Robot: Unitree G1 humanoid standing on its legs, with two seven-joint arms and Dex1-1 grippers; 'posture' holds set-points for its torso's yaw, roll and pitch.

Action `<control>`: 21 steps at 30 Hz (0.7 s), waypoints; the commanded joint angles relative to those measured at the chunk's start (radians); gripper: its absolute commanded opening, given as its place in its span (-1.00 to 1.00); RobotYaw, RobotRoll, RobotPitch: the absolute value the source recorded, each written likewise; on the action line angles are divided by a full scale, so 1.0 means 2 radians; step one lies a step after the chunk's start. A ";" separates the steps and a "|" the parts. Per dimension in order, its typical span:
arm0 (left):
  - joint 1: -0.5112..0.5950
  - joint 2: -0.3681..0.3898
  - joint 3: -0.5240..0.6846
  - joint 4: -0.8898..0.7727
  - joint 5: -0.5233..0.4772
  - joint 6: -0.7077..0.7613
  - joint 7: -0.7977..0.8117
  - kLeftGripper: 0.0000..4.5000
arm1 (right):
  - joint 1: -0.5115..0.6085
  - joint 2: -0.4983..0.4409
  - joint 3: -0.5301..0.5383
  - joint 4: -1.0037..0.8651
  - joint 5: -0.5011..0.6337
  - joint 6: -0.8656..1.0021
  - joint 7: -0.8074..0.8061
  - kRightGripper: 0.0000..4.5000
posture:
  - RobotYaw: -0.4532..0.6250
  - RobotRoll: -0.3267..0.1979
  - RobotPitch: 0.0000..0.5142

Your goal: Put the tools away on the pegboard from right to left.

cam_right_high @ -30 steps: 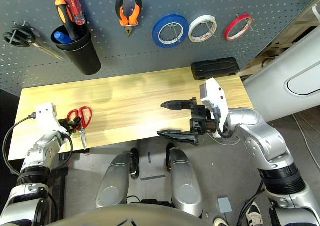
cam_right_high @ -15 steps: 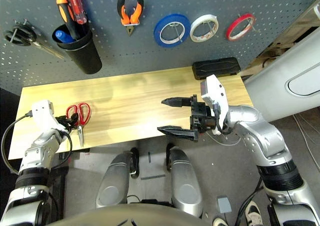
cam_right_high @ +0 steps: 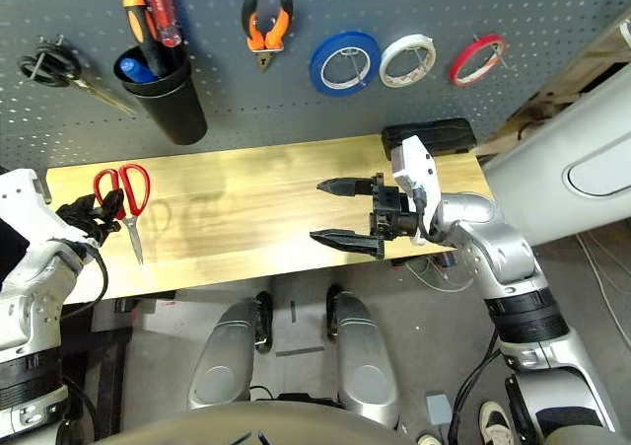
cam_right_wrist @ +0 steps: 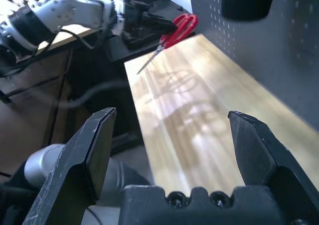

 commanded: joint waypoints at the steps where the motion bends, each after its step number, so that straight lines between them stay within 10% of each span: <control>1: 0.009 -0.001 0.027 -0.039 -0.017 0.020 0.009 -0.07 | -0.017 0.006 -0.007 0.026 0.003 -0.016 0.023 1.00 | 0.25 0.25 -0.47; 21: -0.096 0.020 0.048 -0.043 -0.038 -0.038 0.014 -0.07 | -0.050 -0.036 -0.096 0.002 0.081 0.056 0.029 1.00 | 0.16 0.25 -0.71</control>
